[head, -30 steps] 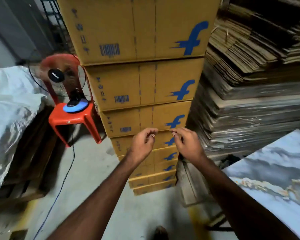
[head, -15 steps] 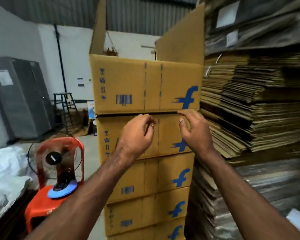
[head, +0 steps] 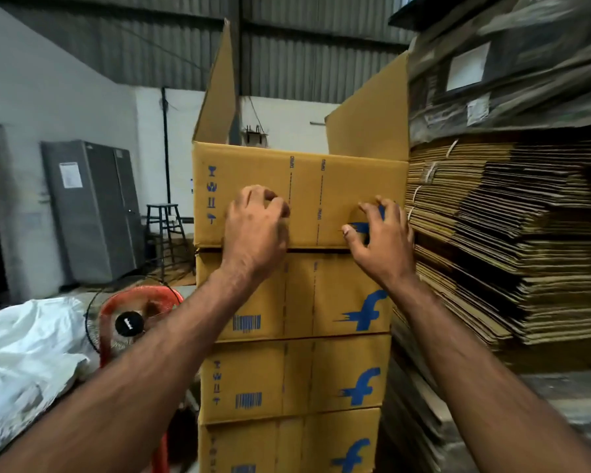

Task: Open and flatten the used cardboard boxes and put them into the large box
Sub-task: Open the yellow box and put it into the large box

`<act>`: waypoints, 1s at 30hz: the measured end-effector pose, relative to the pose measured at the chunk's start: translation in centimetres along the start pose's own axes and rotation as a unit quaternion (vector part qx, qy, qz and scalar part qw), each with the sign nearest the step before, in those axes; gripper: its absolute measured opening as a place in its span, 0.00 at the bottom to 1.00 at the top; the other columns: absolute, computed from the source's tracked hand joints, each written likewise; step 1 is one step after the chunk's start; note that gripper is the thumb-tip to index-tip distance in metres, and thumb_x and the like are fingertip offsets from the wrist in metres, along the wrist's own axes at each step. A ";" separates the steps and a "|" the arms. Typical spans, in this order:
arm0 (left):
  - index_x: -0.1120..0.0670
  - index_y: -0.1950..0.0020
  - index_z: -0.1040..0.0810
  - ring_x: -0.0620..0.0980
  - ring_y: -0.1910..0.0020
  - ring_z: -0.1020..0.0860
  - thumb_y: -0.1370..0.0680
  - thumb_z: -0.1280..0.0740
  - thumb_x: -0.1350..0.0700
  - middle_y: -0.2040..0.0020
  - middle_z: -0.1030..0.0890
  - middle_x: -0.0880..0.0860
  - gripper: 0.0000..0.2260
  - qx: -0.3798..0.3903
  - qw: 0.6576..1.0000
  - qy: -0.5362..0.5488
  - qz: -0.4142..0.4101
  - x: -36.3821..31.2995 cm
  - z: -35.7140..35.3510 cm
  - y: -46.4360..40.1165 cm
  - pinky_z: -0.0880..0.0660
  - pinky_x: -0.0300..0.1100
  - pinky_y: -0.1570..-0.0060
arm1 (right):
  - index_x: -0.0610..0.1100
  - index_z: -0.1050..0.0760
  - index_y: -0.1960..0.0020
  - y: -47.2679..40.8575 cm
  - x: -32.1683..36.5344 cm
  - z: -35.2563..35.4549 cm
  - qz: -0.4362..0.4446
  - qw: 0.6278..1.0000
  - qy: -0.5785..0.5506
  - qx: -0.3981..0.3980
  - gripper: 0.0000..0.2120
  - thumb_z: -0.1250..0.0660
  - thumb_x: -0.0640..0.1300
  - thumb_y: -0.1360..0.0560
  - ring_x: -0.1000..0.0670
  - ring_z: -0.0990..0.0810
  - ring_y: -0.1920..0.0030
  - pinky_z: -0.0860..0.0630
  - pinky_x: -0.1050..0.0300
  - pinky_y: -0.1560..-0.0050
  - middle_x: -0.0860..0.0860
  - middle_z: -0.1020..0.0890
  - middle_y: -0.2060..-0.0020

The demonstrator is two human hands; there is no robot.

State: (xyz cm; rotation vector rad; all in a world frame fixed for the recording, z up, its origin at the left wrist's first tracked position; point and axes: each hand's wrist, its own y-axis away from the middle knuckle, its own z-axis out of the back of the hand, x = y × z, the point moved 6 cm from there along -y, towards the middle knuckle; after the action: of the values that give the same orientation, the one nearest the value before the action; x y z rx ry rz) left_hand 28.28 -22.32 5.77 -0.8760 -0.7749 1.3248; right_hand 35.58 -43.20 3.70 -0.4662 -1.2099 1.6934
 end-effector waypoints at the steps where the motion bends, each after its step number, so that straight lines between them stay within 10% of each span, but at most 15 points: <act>1: 0.50 0.38 0.24 0.56 0.27 0.39 0.21 0.36 0.52 0.29 0.31 0.57 0.12 0.003 1.000 -0.017 0.012 0.5 -0.2 -0.1 0.39 0.54 0.28 | 0.48 0.31 0.29 -0.3 -0.5 -0.1 -0.003 1.000 0.010 0.001 0.27 0.36 0.60 0.23 0.42 0.39 0.27 0.35 0.38 0.33 0.43 0.35 0.28; 9: 0.52 0.28 0.38 0.63 0.22 0.52 0.28 0.32 0.54 0.22 0.48 0.63 0.30 -0.059 0.967 0.031 0.244 5.9 -0.9 0.8 0.60 0.63 0.26 | 0.48 0.54 0.19 -2.3 -3.9 -0.8 -0.069 0.996 -0.055 -0.007 0.48 0.27 0.56 0.27 0.38 0.47 0.22 0.37 0.39 0.28 0.38 0.52 0.21; 15: 0.54 0.22 0.48 0.60 0.26 0.38 0.32 0.36 0.45 0.27 0.34 0.60 0.42 -0.102 0.828 0.291 0.467 7.6 -2.0 2.3 0.49 0.61 0.25 | 0.47 0.55 0.19 -3.8 -6.5 -3.2 -0.238 0.923 -0.302 0.020 0.48 0.29 0.60 0.26 0.39 0.34 0.26 0.35 0.45 0.28 0.43 0.36 0.24; 21: 0.52 0.32 0.34 0.55 0.36 0.34 0.30 0.37 0.43 0.33 0.31 0.55 0.29 -0.157 0.758 0.372 0.513 7.0 -1.7 1.5 0.36 0.55 0.33 | 0.44 0.39 0.28 -5.8 -6.6 -4.4 -0.291 0.852 -0.435 0.002 0.43 0.28 0.66 0.33 0.44 0.24 0.39 0.25 0.43 0.36 0.46 0.26 0.37; 30: 0.57 0.36 0.34 0.49 0.45 0.38 0.23 0.35 0.52 0.38 0.31 0.55 0.19 -0.288 0.717 0.412 0.484 6.3 1.4 0.2 0.40 0.39 0.56 | 0.48 0.38 0.31 -8.8 -4.2 1.9 -0.207 0.887 -0.405 -0.085 0.45 0.33 0.72 0.39 0.46 0.24 0.40 0.26 0.41 0.37 0.51 0.25 0.40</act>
State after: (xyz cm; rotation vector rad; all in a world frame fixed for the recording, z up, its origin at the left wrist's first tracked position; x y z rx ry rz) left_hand 27.58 -15.93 6.14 -2.3990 0.1032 1.3021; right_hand 40.34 -47.44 11.31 0.4478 -1.8988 1.4237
